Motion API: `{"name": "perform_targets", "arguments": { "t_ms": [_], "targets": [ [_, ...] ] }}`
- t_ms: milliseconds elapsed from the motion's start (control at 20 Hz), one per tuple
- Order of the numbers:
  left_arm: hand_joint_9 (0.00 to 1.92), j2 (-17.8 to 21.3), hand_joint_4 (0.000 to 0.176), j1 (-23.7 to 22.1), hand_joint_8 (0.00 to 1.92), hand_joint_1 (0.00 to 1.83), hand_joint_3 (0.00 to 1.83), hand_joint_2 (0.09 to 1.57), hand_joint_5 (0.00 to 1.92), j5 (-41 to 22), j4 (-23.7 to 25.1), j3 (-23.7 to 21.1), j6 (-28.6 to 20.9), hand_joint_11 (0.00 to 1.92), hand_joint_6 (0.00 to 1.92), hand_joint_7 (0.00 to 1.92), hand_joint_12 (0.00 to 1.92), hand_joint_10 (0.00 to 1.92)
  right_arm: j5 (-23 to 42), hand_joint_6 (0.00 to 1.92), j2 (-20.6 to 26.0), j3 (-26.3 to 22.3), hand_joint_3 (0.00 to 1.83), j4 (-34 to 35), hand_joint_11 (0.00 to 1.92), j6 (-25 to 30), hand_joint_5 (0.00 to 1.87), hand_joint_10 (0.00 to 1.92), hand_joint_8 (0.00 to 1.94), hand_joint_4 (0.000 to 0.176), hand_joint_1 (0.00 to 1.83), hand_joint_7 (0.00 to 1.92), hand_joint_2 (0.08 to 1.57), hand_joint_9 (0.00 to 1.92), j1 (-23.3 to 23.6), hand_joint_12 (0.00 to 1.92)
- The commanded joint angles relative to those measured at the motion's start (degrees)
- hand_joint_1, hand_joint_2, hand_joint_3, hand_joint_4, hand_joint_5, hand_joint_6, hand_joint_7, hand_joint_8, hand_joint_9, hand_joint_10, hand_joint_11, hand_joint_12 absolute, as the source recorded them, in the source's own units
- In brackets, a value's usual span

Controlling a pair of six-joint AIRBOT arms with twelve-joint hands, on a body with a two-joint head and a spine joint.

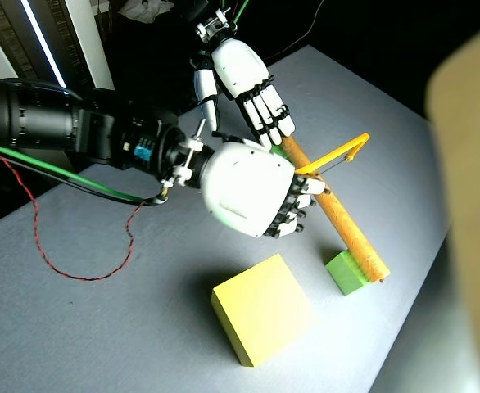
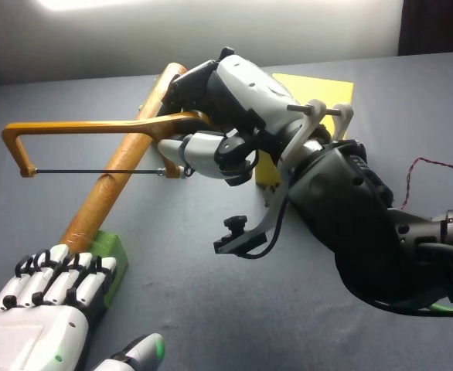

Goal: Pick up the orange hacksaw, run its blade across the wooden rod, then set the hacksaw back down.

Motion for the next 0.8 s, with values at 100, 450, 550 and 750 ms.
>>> {"name": "perform_targets", "arguments": {
  "t_ms": [100, 450, 550, 750],
  "targets": [
    [0.02, -0.25, 0.000, -0.16, 0.00, 0.00, 0.00, 1.34, 0.10, -1.03, 2.25, 0.12, -0.44, 0.00, 0.00, 0.06, 0.00, 0.00, 4.70, 0.90, 2.69, -1.42, 0.00, -4.03, 1.09, 0.56, 1.01, 0.00, 0.69, 0.000, 1.25, 1.19, 1.07, 1.32, 1.43, 0.47],
    [0.02, -0.25, 0.000, -0.31, 0.00, 0.00, 0.00, 1.33, 0.11, -1.03, 2.25, 0.07, -0.44, 0.00, 0.00, 0.06, 0.00, 0.00, 1.62, 0.91, 12.57, -7.68, 0.00, -4.01, 1.09, 2.58, 1.00, 0.00, 0.70, 0.000, 1.25, 1.19, 1.07, 1.32, 2.13, 0.46],
    [0.03, -0.33, 0.000, -0.40, 0.00, 0.00, 0.00, 1.33, 0.12, -1.03, 2.25, 0.10, -0.42, 0.00, 0.00, 0.07, 0.00, 0.00, 1.31, 0.86, 12.42, -7.36, 0.00, -4.01, 1.11, 2.54, 1.03, 0.01, 0.64, 0.000, 1.25, 1.22, 1.06, 1.34, 2.11, 0.46],
    [0.01, -0.34, 0.000, -0.39, 0.00, 0.00, 0.00, 1.34, 0.09, -1.03, 2.25, 0.11, -0.42, 0.00, 0.00, 0.04, 0.00, 0.00, 1.32, 0.86, 8.74, -5.25, 0.00, -4.01, 1.11, 1.30, 1.03, 0.01, 0.63, 0.000, 1.26, 1.22, 1.06, 1.34, 1.30, 0.46]
  ]
}}
